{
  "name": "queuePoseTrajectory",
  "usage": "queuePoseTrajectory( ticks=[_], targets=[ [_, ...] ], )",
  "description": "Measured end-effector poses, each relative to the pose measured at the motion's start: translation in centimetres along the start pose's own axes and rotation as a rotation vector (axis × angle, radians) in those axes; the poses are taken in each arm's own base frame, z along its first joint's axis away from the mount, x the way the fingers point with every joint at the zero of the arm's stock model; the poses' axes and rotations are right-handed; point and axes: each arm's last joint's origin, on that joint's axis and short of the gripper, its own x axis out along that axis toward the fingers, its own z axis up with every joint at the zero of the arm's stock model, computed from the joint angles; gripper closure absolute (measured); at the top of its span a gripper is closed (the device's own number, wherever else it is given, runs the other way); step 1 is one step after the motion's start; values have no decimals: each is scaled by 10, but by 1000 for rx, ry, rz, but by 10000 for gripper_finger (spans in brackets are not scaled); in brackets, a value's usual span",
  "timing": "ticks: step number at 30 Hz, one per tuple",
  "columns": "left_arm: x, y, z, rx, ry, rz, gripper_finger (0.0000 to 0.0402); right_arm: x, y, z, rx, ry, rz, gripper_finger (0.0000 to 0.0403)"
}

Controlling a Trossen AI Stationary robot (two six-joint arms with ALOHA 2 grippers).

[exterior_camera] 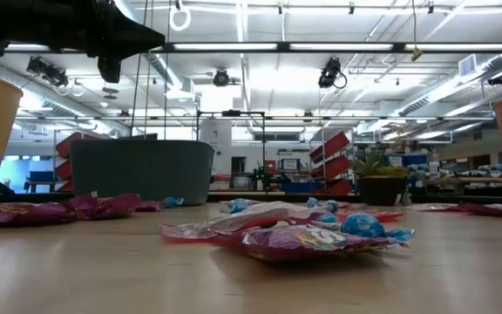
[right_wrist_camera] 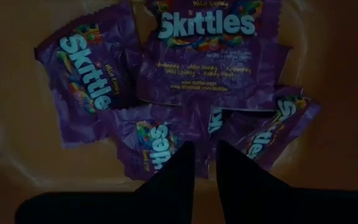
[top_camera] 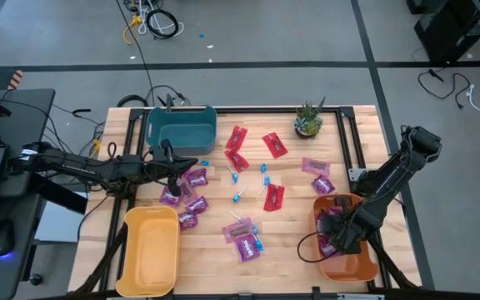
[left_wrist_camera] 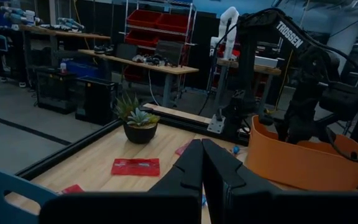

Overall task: Sort candy
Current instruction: Put the purple candy into the orange bin

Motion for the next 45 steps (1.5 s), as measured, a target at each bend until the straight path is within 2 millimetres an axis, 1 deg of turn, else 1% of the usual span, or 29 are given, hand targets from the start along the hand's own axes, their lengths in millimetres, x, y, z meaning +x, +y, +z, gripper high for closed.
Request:
queuePoseTrajectory(
  ticks=[7,11,17,20,23,27,32,35,39,45],
  targets=[
    [0,0,0,-6,0,0,396,-8,-2,-4,57,7,54,352],
    [0,0,0,-6,0,0,396,-20,-5,-7,97,-2,68,352],
    [0,0,-1,-26,6,1,396,-48,-7,-11,170,-30,98,352],
    [0,0,-2,-22,22,4,396,-64,-9,-12,203,-75,116,352],
    [0,1,-3,-18,30,5,396,-81,-10,-12,223,-155,124,353],
    [0,1,-3,-19,28,5,396,-106,-11,-9,196,-321,106,361],
    [0,1,-3,-19,28,5,396,-136,-19,2,165,-567,0,379],
    [0,1,-3,-19,29,5,396,-147,-29,11,189,-678,-85,393],
    [0,1,-4,-15,36,7,396,-151,-44,26,220,-714,-153,401],
    [0,1,-5,-13,41,7,396,-147,-71,51,438,-677,-212,400]
  ],
)
